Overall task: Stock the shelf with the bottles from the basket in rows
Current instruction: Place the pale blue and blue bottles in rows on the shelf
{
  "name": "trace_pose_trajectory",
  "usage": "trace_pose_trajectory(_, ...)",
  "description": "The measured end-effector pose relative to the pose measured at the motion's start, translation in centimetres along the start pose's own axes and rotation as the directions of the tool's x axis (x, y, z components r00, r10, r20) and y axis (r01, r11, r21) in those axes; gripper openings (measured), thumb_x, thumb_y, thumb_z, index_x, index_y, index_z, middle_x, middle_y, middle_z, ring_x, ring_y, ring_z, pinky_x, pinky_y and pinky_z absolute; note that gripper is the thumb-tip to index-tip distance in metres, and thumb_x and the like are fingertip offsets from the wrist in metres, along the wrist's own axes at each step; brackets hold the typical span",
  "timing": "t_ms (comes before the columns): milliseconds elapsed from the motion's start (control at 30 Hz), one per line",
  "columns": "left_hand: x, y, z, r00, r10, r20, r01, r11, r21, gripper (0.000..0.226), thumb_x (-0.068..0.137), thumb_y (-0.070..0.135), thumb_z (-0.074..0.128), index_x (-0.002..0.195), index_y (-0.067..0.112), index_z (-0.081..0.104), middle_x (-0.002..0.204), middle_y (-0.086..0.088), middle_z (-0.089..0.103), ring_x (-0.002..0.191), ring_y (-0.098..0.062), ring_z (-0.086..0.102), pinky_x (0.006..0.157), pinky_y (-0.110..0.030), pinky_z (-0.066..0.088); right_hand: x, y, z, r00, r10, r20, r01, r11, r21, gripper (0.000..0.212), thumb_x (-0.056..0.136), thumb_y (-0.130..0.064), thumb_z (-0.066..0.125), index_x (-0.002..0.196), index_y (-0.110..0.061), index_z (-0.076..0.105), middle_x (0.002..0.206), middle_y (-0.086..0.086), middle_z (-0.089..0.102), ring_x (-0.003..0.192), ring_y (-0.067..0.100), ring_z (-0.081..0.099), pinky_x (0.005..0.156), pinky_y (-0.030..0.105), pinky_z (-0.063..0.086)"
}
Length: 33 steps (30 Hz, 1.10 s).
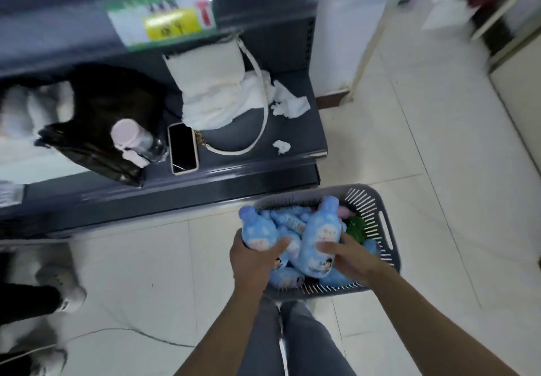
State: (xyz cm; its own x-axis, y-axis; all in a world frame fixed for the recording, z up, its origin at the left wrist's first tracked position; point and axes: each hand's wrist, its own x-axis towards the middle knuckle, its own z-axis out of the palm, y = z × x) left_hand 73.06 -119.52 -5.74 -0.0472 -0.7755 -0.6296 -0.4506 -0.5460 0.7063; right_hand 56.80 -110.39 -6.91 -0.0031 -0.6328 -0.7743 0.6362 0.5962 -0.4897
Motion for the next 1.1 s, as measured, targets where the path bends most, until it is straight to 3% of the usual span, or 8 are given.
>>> trace_pose_trajectory(133, -3.7, 5.2, -5.5, 0.992, 0.121, -0.035, -0.123, 0.988, -0.091, 0.039, 0.063, 0.012, 0.086, 0.090, 0.017, 0.058, 0.080, 0.001, 0.064, 0.068, -0.012, 0.060, 0.053, -0.013, 0.046, -4.5, -3.6, 6.7, 0.994, -0.076, 0.076, 0.082, 0.994, -0.077, 0.090, 0.029, -0.032, 0.095, 0.106, -0.005, 0.058, 0.089, 0.012, 0.072, 0.083, 0.026, 0.069, 0.070, 0.038, 0.056)
trace_pose_trajectory(367, -7.4, 13.9, -15.4, 0.925, 0.321, -0.203, -0.363, 0.904, -0.227, 0.045, 0.058, -0.007, 0.083, 0.075, 0.015, 0.048, 0.048, 0.007, 0.060, 0.045, -0.001, 0.055, 0.043, -0.010, 0.041, -9.5, -11.2, 18.5, 0.906, -0.270, 0.325, 0.388, 0.837, -0.385, 0.070, 0.048, -0.033, 0.090, 0.107, -0.013, 0.057, 0.083, 0.005, 0.066, 0.080, 0.020, 0.062, 0.072, 0.035, 0.049)
trace_pose_trajectory(467, -7.4, 15.9, -20.2, 0.858, 0.398, -0.325, -0.468, 0.867, -0.171, 0.053, 0.048, 0.013, 0.090, 0.084, 0.019, 0.052, 0.071, 0.000, 0.064, 0.066, -0.015, 0.059, 0.055, -0.013, 0.045, -10.7, -13.7, 24.4, 0.856, -0.315, 0.411, 0.486, 0.760, -0.431, 0.061, 0.056, -0.035, 0.087, 0.106, -0.017, 0.056, 0.080, 0.001, 0.067, 0.076, 0.019, 0.062, 0.069, 0.031, 0.048)
trace_pose_trajectory(567, -6.3, 17.2, -25.4, 0.803, 0.416, -0.426, -0.518, 0.841, -0.157, 0.053, 0.051, 0.003, 0.089, 0.090, 0.016, 0.055, 0.077, -0.001, 0.061, 0.070, -0.009, 0.057, 0.058, -0.005, 0.042, -10.7, -15.1, 29.7, 0.804, -0.391, 0.449, 0.584, 0.666, -0.465, 0.082, 0.040, -0.047, 0.090, 0.108, -0.019, 0.055, 0.086, -0.006, 0.073, 0.081, 0.010, 0.068, 0.068, 0.021, 0.051)
trace_pose_trajectory(700, -4.6, 19.9, -33.5, 0.771, 0.455, -0.446, -0.555, 0.823, -0.120, 0.044, 0.053, 0.004, 0.087, 0.082, 0.014, 0.056, 0.067, 0.002, 0.059, 0.063, -0.012, 0.057, 0.052, -0.003, 0.039, -9.0, -16.5, 37.7, 0.748, -0.458, 0.481, 0.661, 0.585, -0.470, 0.072, 0.048, -0.014, 0.083, 0.112, -0.017, 0.051, 0.077, -0.007, 0.072, 0.071, 0.002, 0.067, 0.060, 0.014, 0.049)
trace_pose_trajectory(833, -1.9, 22.6, -42.0, 0.741, 0.482, -0.468, -0.588, 0.802, -0.104, 0.052, 0.056, 0.009, 0.087, 0.078, 0.030, 0.045, 0.071, 0.012, 0.052, 0.064, -0.006, 0.053, 0.055, -0.009, 0.035, -5.6, -17.4, 46.3, 0.673, -0.597, 0.437, 0.735, 0.469, -0.490, 0.096, 0.030, -0.043, 0.092, 0.113, -0.015, 0.054, 0.081, 0.001, 0.073, 0.074, 0.012, 0.069, 0.062, 0.022, 0.052)
trace_pose_trajectory(1000, 1.4, 23.7, -50.6, 0.671, 0.540, -0.508, -0.672, 0.732, -0.111, 0.049, 0.053, 0.002, 0.086, 0.080, 0.022, 0.050, 0.070, 0.003, 0.057, 0.059, -0.003, 0.057, 0.052, -0.004, 0.041, -1.9, -18.5, 57.0, 0.625, -0.659, 0.418, 0.773, 0.450, -0.447, 0.044, 0.065, 0.004, 0.080, 0.100, -0.010, 0.058, 0.063, -0.005, 0.068, 0.058, 0.001, 0.062, 0.051, 0.016, 0.048)
trace_pose_trajectory(1100, 3.8, 24.6, -53.6, 0.665, 0.543, -0.512, -0.693, 0.704, -0.154, 0.052, 0.054, 0.000, 0.086, 0.083, 0.026, 0.050, 0.074, 0.004, 0.058, 0.060, 0.010, 0.055, 0.054, -0.008, 0.045, 0.8, -19.8, 61.9, 0.609, -0.709, 0.356, 0.778, 0.445, -0.444, 0.040, 0.069, 0.002, 0.077, 0.099, -0.018, 0.059, 0.072, -0.007, 0.069, 0.064, 0.002, 0.064, 0.055, 0.016, 0.051)
